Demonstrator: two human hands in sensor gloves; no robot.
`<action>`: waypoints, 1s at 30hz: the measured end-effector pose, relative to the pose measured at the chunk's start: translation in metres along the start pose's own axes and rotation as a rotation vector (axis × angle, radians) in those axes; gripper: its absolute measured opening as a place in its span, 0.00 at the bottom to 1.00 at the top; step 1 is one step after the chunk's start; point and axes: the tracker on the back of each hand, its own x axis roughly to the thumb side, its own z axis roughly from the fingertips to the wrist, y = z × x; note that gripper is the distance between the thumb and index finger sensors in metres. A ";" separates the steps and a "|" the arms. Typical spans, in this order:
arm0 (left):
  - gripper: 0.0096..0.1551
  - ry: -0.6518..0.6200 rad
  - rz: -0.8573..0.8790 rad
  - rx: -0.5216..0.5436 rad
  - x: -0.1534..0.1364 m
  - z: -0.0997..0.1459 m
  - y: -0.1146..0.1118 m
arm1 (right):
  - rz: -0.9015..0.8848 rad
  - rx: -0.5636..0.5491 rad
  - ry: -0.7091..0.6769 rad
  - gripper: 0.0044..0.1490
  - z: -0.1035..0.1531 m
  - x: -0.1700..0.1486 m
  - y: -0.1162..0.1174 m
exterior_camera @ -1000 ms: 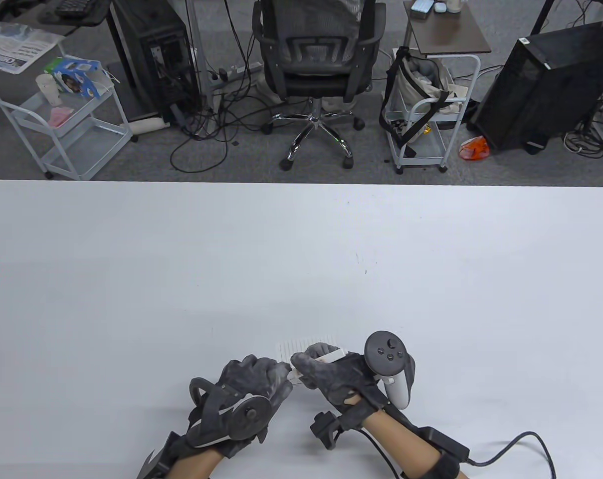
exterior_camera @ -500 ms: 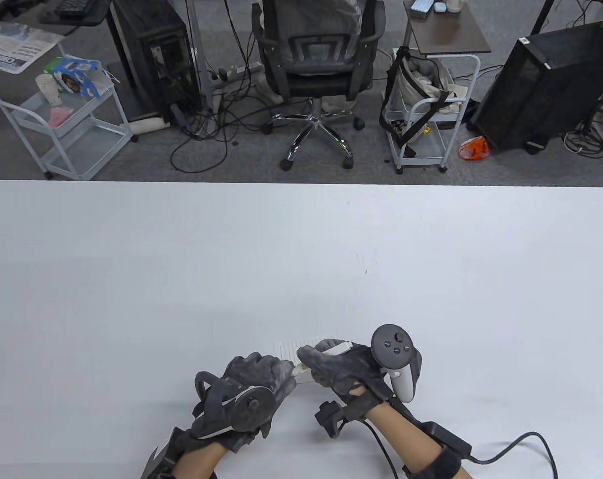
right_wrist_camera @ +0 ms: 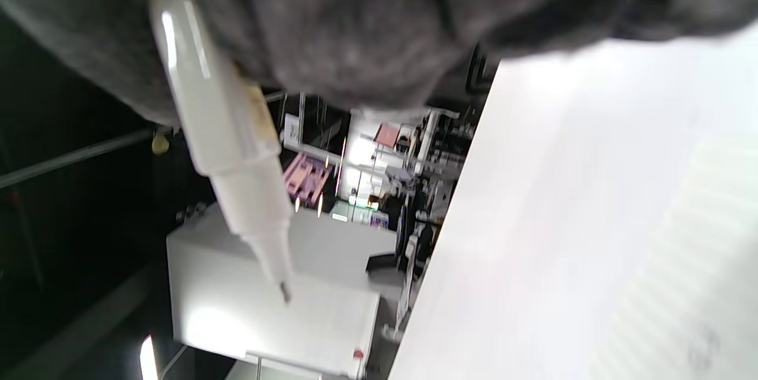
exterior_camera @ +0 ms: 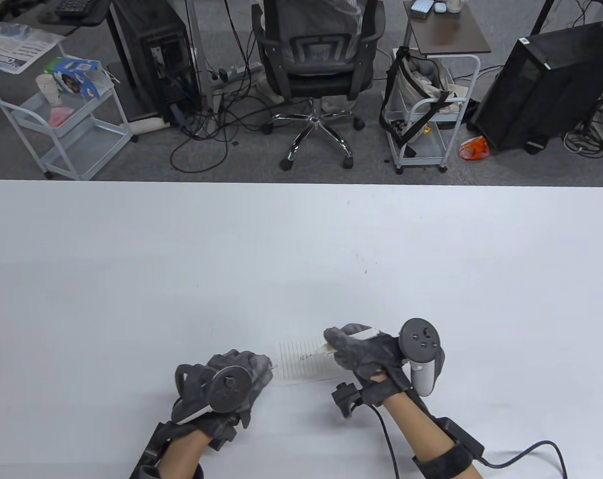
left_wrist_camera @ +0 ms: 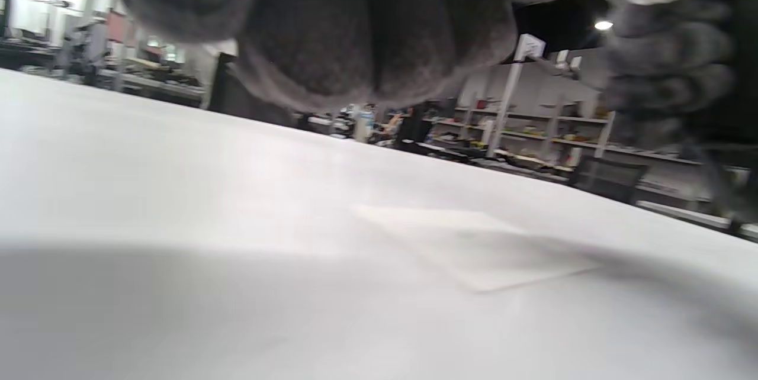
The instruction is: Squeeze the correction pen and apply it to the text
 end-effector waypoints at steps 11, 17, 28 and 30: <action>0.28 0.165 -0.296 -0.007 -0.023 -0.014 -0.006 | 0.072 -0.082 0.012 0.22 0.006 0.009 -0.031; 0.28 0.169 -0.518 -0.040 -0.014 -0.052 0.008 | 0.043 -0.075 0.004 0.22 0.011 0.013 -0.024; 0.29 0.302 -0.589 -0.048 -0.019 -0.127 0.015 | 0.027 -0.091 -0.026 0.22 0.015 0.021 -0.030; 0.28 0.312 -0.594 -0.065 -0.023 -0.132 0.008 | 0.045 -0.087 -0.027 0.22 0.014 0.020 -0.030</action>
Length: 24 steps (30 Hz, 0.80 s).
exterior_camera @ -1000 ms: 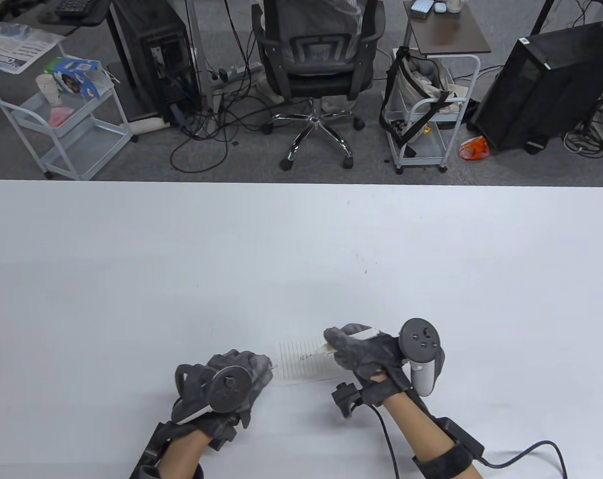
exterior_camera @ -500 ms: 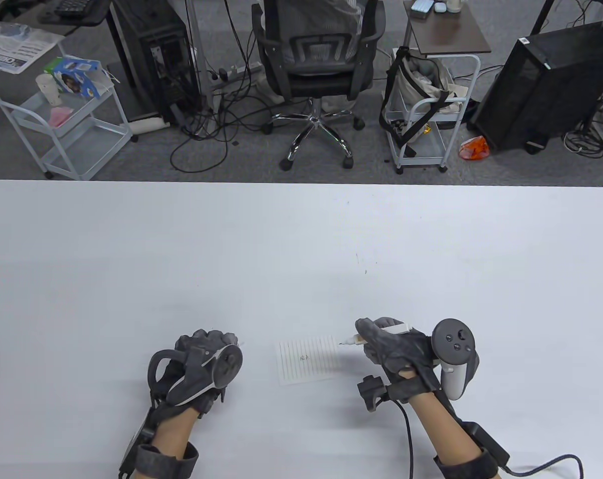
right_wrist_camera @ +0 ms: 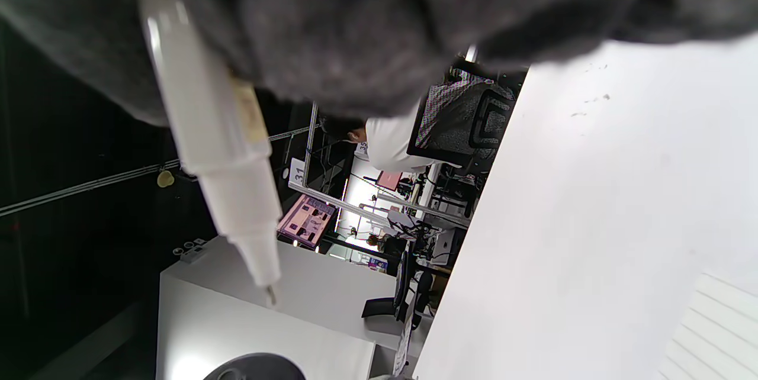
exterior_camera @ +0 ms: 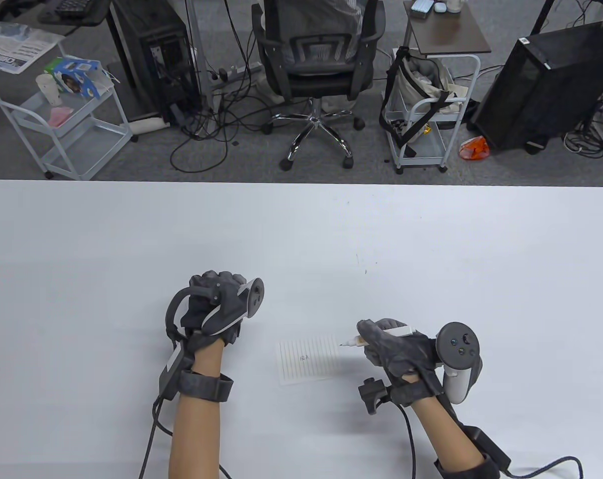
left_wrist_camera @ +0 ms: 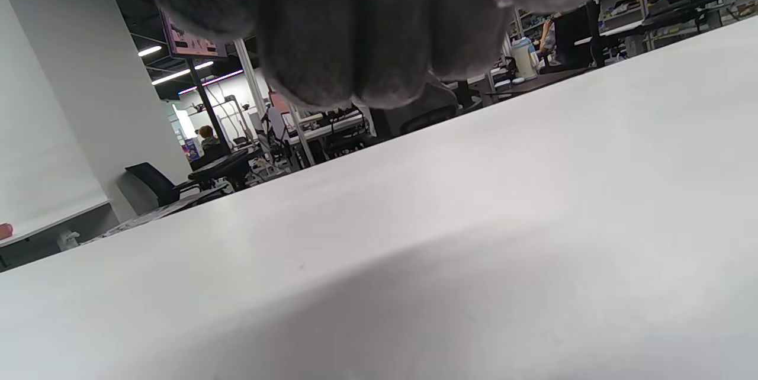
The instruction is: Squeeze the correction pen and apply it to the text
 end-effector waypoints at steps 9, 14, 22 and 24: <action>0.28 -0.063 -0.204 -0.090 0.017 -0.001 -0.045 | 0.020 0.010 0.026 0.22 -0.002 -0.004 0.008; 0.29 -0.095 -0.253 -0.074 0.022 0.003 -0.049 | 0.045 0.023 0.024 0.22 -0.001 -0.005 0.014; 0.31 -0.137 -0.291 -0.108 0.023 0.009 -0.053 | 0.046 0.025 0.027 0.22 -0.001 -0.006 0.016; 0.31 -0.136 -0.273 -0.121 0.021 0.009 -0.054 | 0.046 0.022 0.023 0.22 -0.001 -0.006 0.016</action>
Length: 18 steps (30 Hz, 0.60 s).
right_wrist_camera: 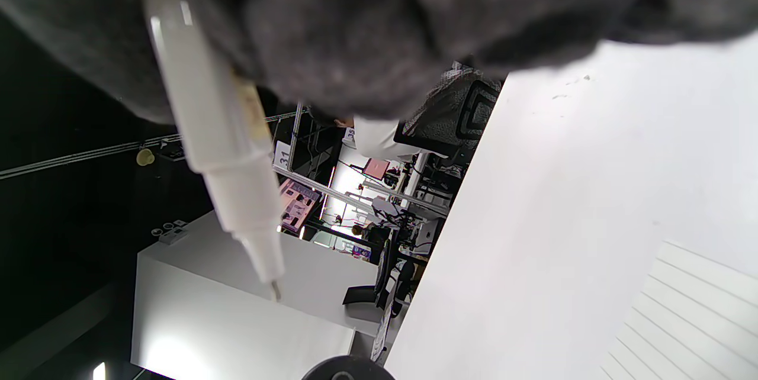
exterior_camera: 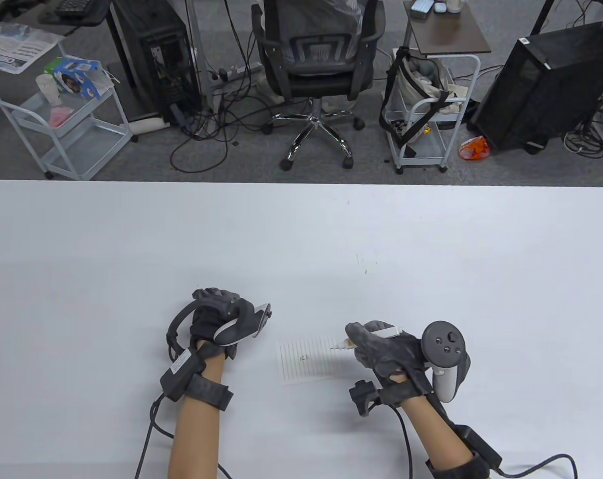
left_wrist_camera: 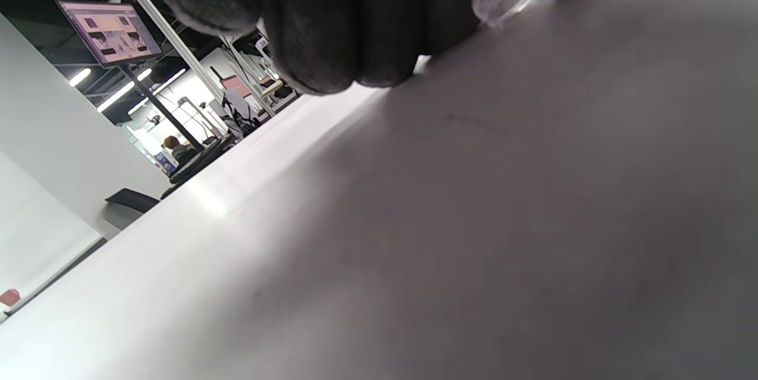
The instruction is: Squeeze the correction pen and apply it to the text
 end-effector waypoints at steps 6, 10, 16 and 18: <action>0.36 0.025 0.096 0.022 -0.008 0.007 0.005 | 0.000 -0.001 0.000 0.22 0.000 0.000 -0.002; 0.40 0.075 0.231 0.108 -0.031 0.018 0.026 | -0.008 -0.008 0.011 0.22 0.000 -0.002 -0.004; 0.43 0.113 0.475 0.242 -0.062 0.053 0.055 | -0.001 -0.020 -0.009 0.22 0.003 0.000 -0.009; 0.44 0.099 0.552 0.273 -0.065 0.066 0.059 | 0.005 -0.025 -0.009 0.22 0.003 0.000 -0.011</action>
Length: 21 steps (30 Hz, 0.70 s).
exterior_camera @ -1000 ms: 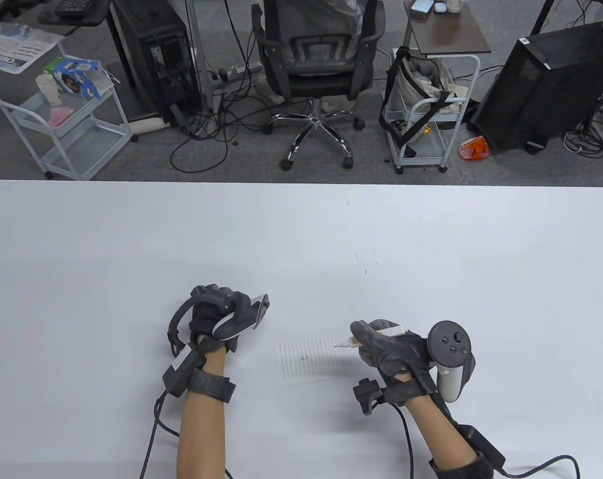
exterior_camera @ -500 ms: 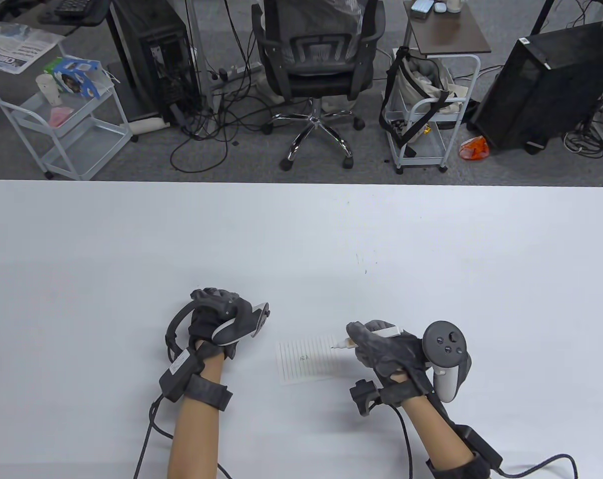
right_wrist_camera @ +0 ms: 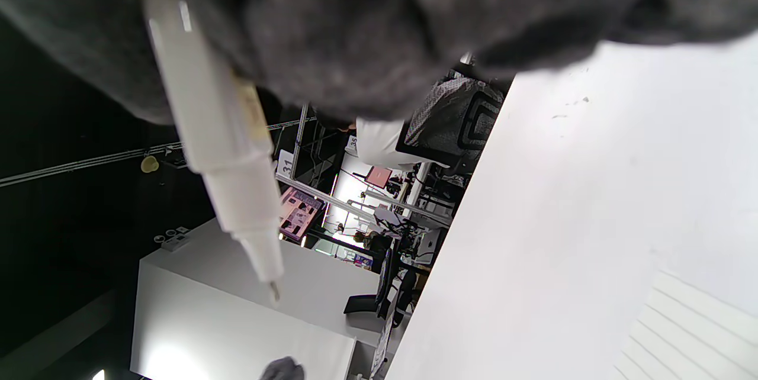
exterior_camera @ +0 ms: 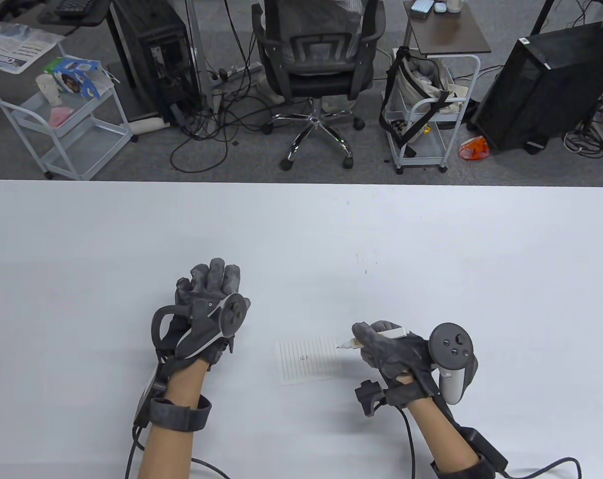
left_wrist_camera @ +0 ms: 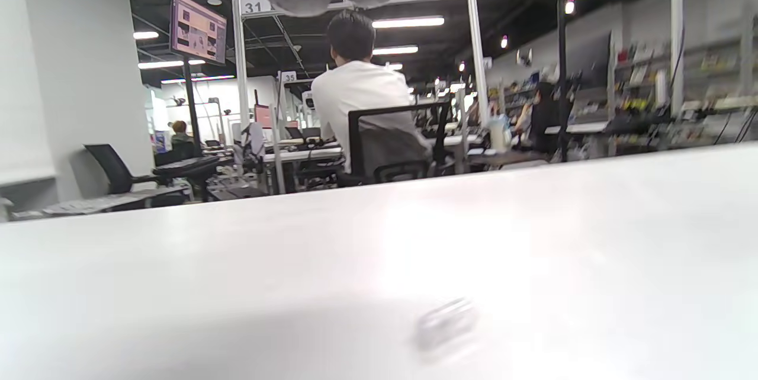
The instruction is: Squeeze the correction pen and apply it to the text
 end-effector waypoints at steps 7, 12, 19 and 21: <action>0.46 -0.120 0.210 -0.019 0.023 0.034 -0.015 | 0.019 -0.008 0.009 0.22 -0.001 -0.002 0.000; 0.46 -0.192 0.225 -0.172 0.048 0.040 -0.049 | 0.110 -0.004 -0.003 0.22 -0.001 -0.004 0.007; 0.46 -0.259 0.212 -0.313 0.071 0.042 -0.069 | 0.232 0.022 -0.037 0.22 -0.001 0.000 0.025; 0.46 -0.267 0.171 -0.336 0.077 0.042 -0.075 | 0.261 0.030 -0.050 0.22 0.000 0.002 0.030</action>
